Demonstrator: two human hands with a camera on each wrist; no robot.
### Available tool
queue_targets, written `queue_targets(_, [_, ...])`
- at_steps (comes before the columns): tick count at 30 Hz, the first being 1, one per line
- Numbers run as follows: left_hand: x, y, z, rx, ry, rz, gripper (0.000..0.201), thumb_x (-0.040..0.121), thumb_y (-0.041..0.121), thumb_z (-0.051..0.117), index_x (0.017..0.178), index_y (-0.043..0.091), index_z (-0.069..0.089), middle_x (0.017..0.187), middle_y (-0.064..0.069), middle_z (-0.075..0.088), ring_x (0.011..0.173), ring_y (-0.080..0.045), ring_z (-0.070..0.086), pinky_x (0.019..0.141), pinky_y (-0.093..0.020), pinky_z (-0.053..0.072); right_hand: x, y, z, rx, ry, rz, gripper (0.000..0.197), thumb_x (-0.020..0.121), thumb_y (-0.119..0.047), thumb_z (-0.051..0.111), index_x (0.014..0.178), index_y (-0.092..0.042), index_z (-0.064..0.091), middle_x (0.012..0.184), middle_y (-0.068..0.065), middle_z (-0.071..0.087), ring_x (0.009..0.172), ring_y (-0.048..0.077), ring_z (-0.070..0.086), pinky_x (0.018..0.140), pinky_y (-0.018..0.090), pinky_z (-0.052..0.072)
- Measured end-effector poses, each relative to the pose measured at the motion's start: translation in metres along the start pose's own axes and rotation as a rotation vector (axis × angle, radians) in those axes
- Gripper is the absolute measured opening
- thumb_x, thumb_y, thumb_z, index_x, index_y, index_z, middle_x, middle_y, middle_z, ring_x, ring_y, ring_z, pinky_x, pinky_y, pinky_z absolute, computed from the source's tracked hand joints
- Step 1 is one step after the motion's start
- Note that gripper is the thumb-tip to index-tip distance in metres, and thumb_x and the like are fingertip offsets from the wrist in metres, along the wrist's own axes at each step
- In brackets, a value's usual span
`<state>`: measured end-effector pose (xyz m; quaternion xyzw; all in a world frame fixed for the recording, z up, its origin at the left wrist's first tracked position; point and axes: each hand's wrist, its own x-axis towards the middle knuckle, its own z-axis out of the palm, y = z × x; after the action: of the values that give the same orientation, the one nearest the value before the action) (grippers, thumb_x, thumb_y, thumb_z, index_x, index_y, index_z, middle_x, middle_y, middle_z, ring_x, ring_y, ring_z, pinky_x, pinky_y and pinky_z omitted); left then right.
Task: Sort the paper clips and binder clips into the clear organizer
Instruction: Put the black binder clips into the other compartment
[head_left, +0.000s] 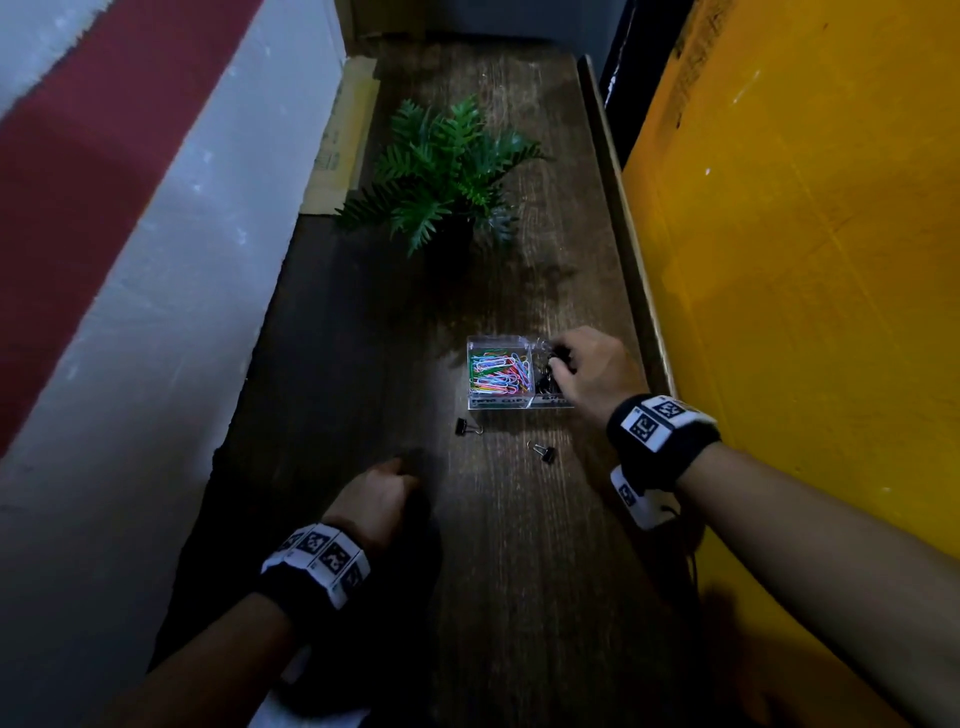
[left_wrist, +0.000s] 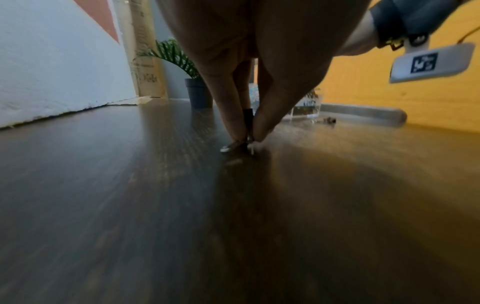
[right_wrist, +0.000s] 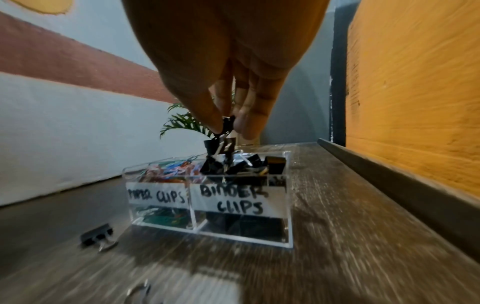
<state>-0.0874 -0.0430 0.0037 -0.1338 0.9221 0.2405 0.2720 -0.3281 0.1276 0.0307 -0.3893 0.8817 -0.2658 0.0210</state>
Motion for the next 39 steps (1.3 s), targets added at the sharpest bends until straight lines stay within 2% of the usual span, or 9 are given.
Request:
queue_targets(3, [0.004, 0.001, -0.003, -0.016, 0.081, 0.017, 0.020, 0.087, 0.033, 0.060, 0.106, 0.028, 0.065, 0.121, 0.004, 0.053, 0.102, -0.012, 0.055, 0.091, -0.027, 0.045, 0.006, 0.007, -0.004, -0.011, 0.015, 0.069, 0.019, 0.082, -0.010, 0.066, 0.101, -0.008, 0.068, 0.097, 0.008, 0.067, 0.086, 0.020, 0.061, 0.080, 0.030, 0.050])
queue_targets(8, [0.019, 0.030, -0.035, -0.071, 0.345, 0.062, 0.023, 0.084, 0.014, 0.061, 0.105, 0.017, 0.071, 0.103, -0.007, 0.063, 0.094, -0.026, 0.062, 0.083, -0.029, 0.047, 0.000, 0.013, 0.002, -0.114, -0.147, 0.163, 0.026, 0.084, -0.014, 0.065, 0.110, -0.015, 0.066, 0.103, 0.004, 0.065, 0.097, 0.022, 0.059, 0.086, 0.037, 0.050])
queue_targets(13, [0.062, 0.088, -0.086, -0.089, 0.537, 0.191, 0.026, 0.082, 0.008, 0.061, 0.104, 0.018, 0.071, 0.099, -0.008, 0.066, 0.093, -0.024, 0.062, 0.083, -0.032, 0.047, -0.021, 0.015, -0.010, -0.041, -0.013, 0.195, 0.029, 0.081, -0.017, 0.070, 0.109, -0.012, 0.065, 0.102, 0.005, 0.063, 0.094, 0.020, 0.058, 0.083, 0.031, 0.048])
queue_targets(18, [0.116, 0.135, -0.108, -0.028, 0.452, 0.210, 0.031, 0.083, 0.001, 0.058, 0.107, 0.017, 0.068, 0.107, -0.009, 0.066, 0.095, -0.025, 0.063, 0.084, -0.037, 0.053, -0.071, 0.015, -0.012, 0.050, -0.011, 0.290, 0.024, 0.084, -0.018, 0.066, 0.108, -0.018, 0.064, 0.102, -0.004, 0.059, 0.090, 0.011, 0.055, 0.078, 0.026, 0.048])
queue_targets(24, [0.137, 0.144, -0.097, 0.046, 0.338, 0.220, 0.026, 0.083, 0.011, 0.061, 0.107, 0.019, 0.066, 0.108, -0.008, 0.060, 0.098, -0.027, 0.060, 0.084, -0.037, 0.051, -0.102, 0.004, 0.016, -0.047, -0.317, 0.184, 0.021, 0.085, -0.018, 0.060, 0.105, -0.014, 0.065, 0.107, 0.001, 0.057, 0.099, 0.018, 0.055, 0.088, 0.033, 0.049])
queue_targets(28, [0.112, 0.114, -0.098, -0.191, 0.671, 0.327, 0.018, 0.080, 0.017, 0.065, 0.097, 0.021, 0.069, 0.098, -0.001, 0.059, 0.087, -0.019, 0.059, 0.077, -0.033, 0.051, -0.098, 0.000, 0.034, -0.100, -0.332, 0.131, 0.027, 0.084, -0.023, 0.062, 0.106, -0.008, 0.066, 0.107, 0.008, 0.057, 0.102, 0.027, 0.054, 0.085, 0.040, 0.051])
queue_targets(31, [0.079, 0.072, -0.081, -0.311, 0.858, 0.296, 0.009, 0.077, 0.012, 0.067, 0.083, 0.019, 0.069, 0.081, 0.003, 0.060, 0.072, -0.015, 0.060, 0.068, -0.027, 0.049, -0.095, 0.001, 0.043, -0.092, -0.309, 0.086, 0.021, 0.083, -0.017, 0.061, 0.101, -0.009, 0.068, 0.097, 0.009, 0.058, 0.093, 0.029, 0.054, 0.077, 0.044, 0.052])
queue_targets(35, [0.053, 0.028, -0.028, -0.239, 0.742, 0.174, 0.013, 0.077, 0.012, 0.066, 0.087, 0.020, 0.069, 0.082, 0.002, 0.060, 0.070, -0.022, 0.062, 0.064, -0.032, 0.053, -0.097, 0.001, 0.046, -0.062, -0.310, 0.055, 0.022, 0.086, -0.017, 0.057, 0.103, -0.009, 0.069, 0.096, 0.013, 0.061, 0.094, 0.032, 0.055, 0.080, 0.044, 0.050])
queue_targets(39, [0.057, 0.026, 0.002, -0.001, 0.480, 0.225, 0.030, 0.088, 0.024, 0.058, 0.117, 0.021, 0.062, 0.122, -0.003, 0.056, 0.111, -0.024, 0.053, 0.084, -0.038, 0.051, -0.102, 0.001, 0.045, -0.057, -0.309, 0.053, 0.019, 0.086, -0.014, 0.059, 0.101, -0.009, 0.069, 0.097, 0.010, 0.061, 0.094, 0.028, 0.055, 0.080, 0.043, 0.051])
